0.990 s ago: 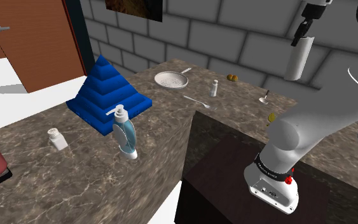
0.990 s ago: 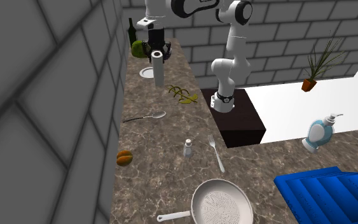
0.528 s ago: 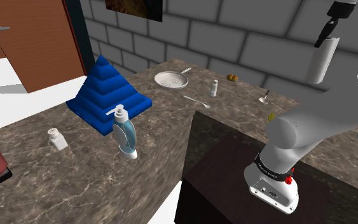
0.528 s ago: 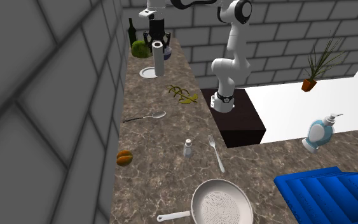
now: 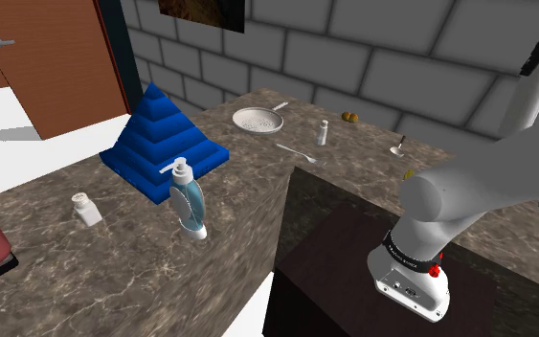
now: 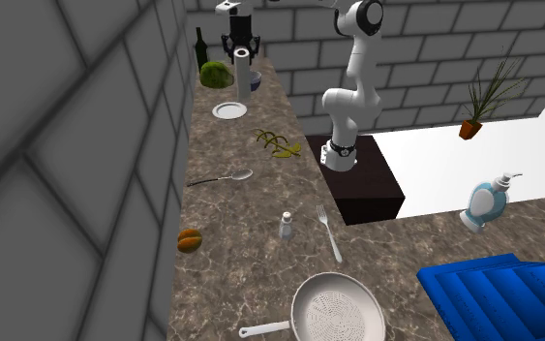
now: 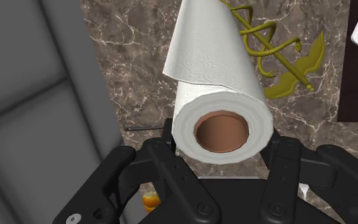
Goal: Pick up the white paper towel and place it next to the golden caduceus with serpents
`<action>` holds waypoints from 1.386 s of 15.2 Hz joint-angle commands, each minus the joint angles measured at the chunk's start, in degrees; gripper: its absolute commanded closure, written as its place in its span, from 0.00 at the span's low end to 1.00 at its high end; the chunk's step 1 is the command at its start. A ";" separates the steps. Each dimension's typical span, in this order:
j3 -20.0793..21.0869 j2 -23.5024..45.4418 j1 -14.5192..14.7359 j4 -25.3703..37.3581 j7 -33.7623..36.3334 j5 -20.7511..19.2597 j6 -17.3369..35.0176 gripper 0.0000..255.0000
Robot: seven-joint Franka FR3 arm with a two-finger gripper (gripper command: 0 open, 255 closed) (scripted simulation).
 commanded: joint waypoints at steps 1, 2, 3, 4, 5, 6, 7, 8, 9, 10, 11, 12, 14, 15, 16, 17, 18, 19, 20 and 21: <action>-1.55 -0.41 -0.49 1.41 -2.53 -0.78 -1.11 1.00; -2.36 -0.61 -0.72 2.17 -3.80 -1.17 -1.68 1.00; -3.22 -0.74 -0.91 3.00 -5.12 -1.54 -2.23 1.00; -4.15 -0.82 -1.05 3.89 -6.47 -1.88 -2.77 1.00; -5.15 -0.83 -1.14 4.85 -7.85 -2.19 -3.31 1.00; -6.22 -0.78 -1.16 5.89 -9.26 -2.47 -3.84 1.00; -7.39 -0.67 -1.10 7.00 -10.70 -2.74 -4.37 1.00; -8.64 -0.51 -0.95 8.19 -12.17 -2.97 -4.89 1.00; -10.01 -0.28 -0.71 9.45 -13.67 -3.18 -5.40 1.00; -11.49 0.00 -0.38 10.80 -15.20 -3.34 -5.91 1.00; -13.11 0.34 0.07 12.23 -16.78 -3.47 -6.42 1.00; -14.88 0.73 0.68 13.75 -18.37 -3.57 -6.94 1.00; -18.62 1.51 2.29 16.81 -21.35 -3.71 -7.92 1.00; -18.04 0.90 1.73 15.52 -20.99 -4.07 -7.21 1.00; -17.52 0.35 1.16 14.26 -20.67 -4.38 -6.49 1.00; -17.06 -0.16 0.62 13.03 -20.38 -4.66 -5.76 1.00; -16.65 -0.66 0.12 11.83 -20.10 -4.94 -5.05 1.00; -16.29 -1.13 -0.35 10.65 -19.83 -5.21 -4.34 1.00; -15.98 -1.59 -0.80 9.50 -19.58 -5.47 -3.64 1.00; -15.71 -2.04 -1.21 8.37 -19.33 -5.73 -2.94 1.00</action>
